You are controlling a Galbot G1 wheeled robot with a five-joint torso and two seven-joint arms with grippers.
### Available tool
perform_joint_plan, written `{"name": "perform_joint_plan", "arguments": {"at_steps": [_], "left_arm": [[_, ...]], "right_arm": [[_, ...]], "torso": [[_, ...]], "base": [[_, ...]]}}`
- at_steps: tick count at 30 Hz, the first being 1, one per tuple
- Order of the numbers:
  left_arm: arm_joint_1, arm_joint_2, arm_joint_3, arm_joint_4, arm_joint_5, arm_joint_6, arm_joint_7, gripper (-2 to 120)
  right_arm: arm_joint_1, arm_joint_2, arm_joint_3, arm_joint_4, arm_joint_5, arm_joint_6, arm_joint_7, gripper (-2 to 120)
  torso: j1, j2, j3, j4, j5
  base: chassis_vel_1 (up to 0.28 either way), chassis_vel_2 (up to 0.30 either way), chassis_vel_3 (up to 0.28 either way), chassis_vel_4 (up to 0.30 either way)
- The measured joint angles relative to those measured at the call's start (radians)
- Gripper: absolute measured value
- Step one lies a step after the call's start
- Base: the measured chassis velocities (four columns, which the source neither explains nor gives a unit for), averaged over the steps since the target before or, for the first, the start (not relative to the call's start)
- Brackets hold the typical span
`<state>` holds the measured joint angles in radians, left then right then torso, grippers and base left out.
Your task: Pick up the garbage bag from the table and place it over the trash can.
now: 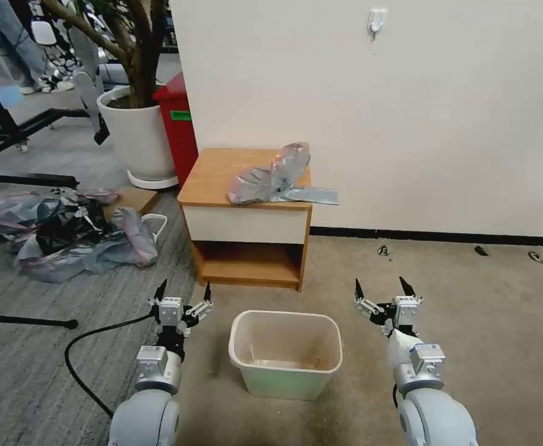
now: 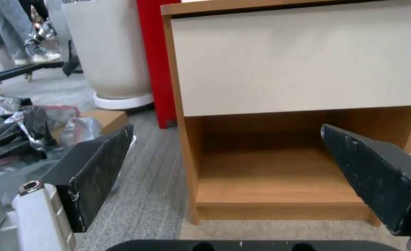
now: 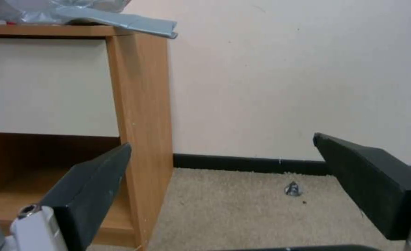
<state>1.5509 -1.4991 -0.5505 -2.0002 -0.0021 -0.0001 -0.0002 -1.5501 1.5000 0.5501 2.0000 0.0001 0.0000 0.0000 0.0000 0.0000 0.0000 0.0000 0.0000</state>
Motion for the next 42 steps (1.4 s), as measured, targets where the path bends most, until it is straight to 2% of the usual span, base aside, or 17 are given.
{"name": "perform_joint_plan", "arguments": {"at_steps": [5,12,14,16,18,26,37,40,42], "left_arm": [[0.026,0.025,-0.018,-0.034,-0.050,0.000,-0.014,100],[0.143,0.139,-0.103,-0.193,-0.269,0.001,-0.091,100],[0.154,0.154,-0.108,-0.222,-0.284,-0.001,-0.097,100],[0.154,0.170,-0.107,-0.246,-0.284,-0.013,-0.092,100],[0.155,0.186,-0.112,-0.249,-0.286,-0.027,-0.090,100],[0.154,0.208,-0.093,-0.223,-0.280,-0.083,-0.073,100],[0.135,0.207,-0.087,-0.168,-0.277,-0.115,-0.064,100],[0.134,0.208,-0.090,-0.157,-0.278,-0.129,-0.050,100],[0.131,0.208,-0.090,-0.148,-0.280,-0.145,-0.039,100]], "right_arm": [[-0.015,-0.001,0.010,0.028,0.014,-0.015,-0.006,100],[-0.144,-0.008,0.094,0.256,0.132,-0.137,-0.070,100],[-0.165,-0.021,0.101,0.289,0.136,-0.124,-0.055,100],[-0.178,-0.063,0.103,0.318,0.119,-0.094,-0.022,100],[-0.169,-0.071,0.092,0.321,0.104,-0.078,-0.008,100],[-0.124,-0.067,0.039,0.265,0.092,0.011,0.027,100],[-0.063,-0.104,0.018,0.215,0.151,0.018,0.051,100],[-0.030,-0.124,-0.003,0.208,0.222,-0.008,0.079,100],[0.021,-0.151,-0.042,0.209,0.382,-0.057,0.133,100]], "torso": [[0.000,0.000,0.000,0.0000,-0.0001],[0.000,0.000,0.000,0.0001,-0.0003],[0.000,0.000,0.000,0.0003,0.0007],[0.000,0.000,0.000,0.0000,-0.0007],[0.000,0.000,0.000,-0.0001,0.0004],[0.000,0.000,0.000,0.0000,0.0001],[0.000,0.000,0.000,0.0000,0.0001],[0.000,0.000,0.000,0.0000,0.0000],[0.000,0.000,0.000,0.0000,0.0001]], "base": [[0.000,0.000,0.000,0.000],[0.000,0.000,0.000,0.000],[0.000,0.000,0.000,0.000],[0.000,0.000,0.000,0.000],[0.000,0.000,0.000,0.000],[0.000,0.000,0.000,0.000],[0.000,0.000,0.000,0.000],[0.000,0.000,0.000,0.000],[0.000,0.000,0.000,0.000]]}}
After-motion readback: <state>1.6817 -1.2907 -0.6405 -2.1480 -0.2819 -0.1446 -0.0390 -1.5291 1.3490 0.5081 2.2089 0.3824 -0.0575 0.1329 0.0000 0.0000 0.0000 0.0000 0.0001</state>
